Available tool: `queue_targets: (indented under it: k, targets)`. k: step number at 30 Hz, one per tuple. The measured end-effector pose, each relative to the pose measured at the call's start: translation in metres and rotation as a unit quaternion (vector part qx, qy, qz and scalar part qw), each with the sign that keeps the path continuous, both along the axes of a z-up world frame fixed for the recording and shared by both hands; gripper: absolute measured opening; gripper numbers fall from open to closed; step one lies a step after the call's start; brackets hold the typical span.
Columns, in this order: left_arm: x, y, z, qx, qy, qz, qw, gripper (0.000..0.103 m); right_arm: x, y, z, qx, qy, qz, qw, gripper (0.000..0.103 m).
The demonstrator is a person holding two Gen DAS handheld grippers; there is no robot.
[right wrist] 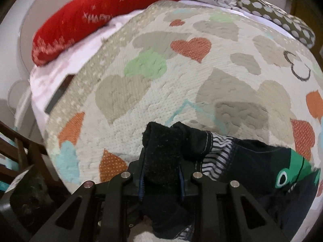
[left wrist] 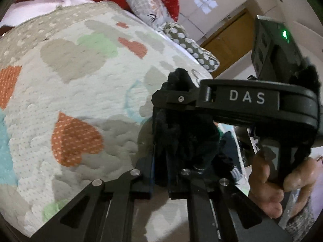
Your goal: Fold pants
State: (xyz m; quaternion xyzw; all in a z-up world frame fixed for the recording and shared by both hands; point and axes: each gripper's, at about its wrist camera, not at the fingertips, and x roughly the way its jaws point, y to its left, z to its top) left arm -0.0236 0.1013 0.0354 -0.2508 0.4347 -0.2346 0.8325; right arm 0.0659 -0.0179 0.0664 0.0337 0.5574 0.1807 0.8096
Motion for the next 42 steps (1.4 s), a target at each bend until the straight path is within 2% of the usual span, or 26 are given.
queue_targets:
  k: [10,16,24,27,29,31,34,39,41,42]
  targets:
    - [0.0,-0.066,0.036,0.01,-0.017,-0.073,0.9971,0.009,-0.022,-0.093,0.023,0.12,-0.024,-0.067,0.99,0.027]
    - [-0.009,-0.099,0.046,0.015,-0.015,-0.108,0.9939,0.009,-0.035,-0.165,0.015,0.178,-0.024,-0.125,0.976,0.027]
    - [-0.008,-0.121,0.042,0.055,0.004,-0.109,0.9925,0.011,-0.056,-0.237,-0.004,0.211,-0.037,-0.18,0.96,0.028]
    - [-0.009,-0.129,0.043,0.063,0.004,-0.111,0.9919,0.013,-0.064,-0.253,-0.008,0.216,-0.047,-0.189,0.957,0.028]
    - [-0.01,-0.135,0.044,0.072,0.0,-0.113,0.9911,0.023,-0.069,-0.26,-0.009,0.221,-0.055,-0.191,0.955,0.029]
    - [-0.011,-0.141,0.045,0.081,-0.004,-0.116,0.9899,0.025,-0.076,-0.268,-0.006,0.199,-0.071,-0.212,0.954,0.041]
    - [-0.005,-0.149,0.048,0.1,-0.016,-0.119,0.9877,0.028,-0.089,-0.288,0.002,0.184,-0.097,-0.254,0.944,0.047]
    - [0.007,-0.165,0.036,0.116,-0.004,-0.125,0.9853,0.028,-0.104,-0.305,0.02,0.266,-0.126,-0.253,0.922,0.047]
    - [0.005,-0.172,0.031,0.127,-0.003,-0.133,0.9829,0.028,-0.105,-0.298,0.026,0.287,-0.128,-0.234,0.92,0.047]
    - [0.003,-0.174,0.029,0.13,-0.003,-0.136,0.9822,0.028,-0.105,-0.293,0.029,0.282,-0.127,-0.226,0.924,0.047]
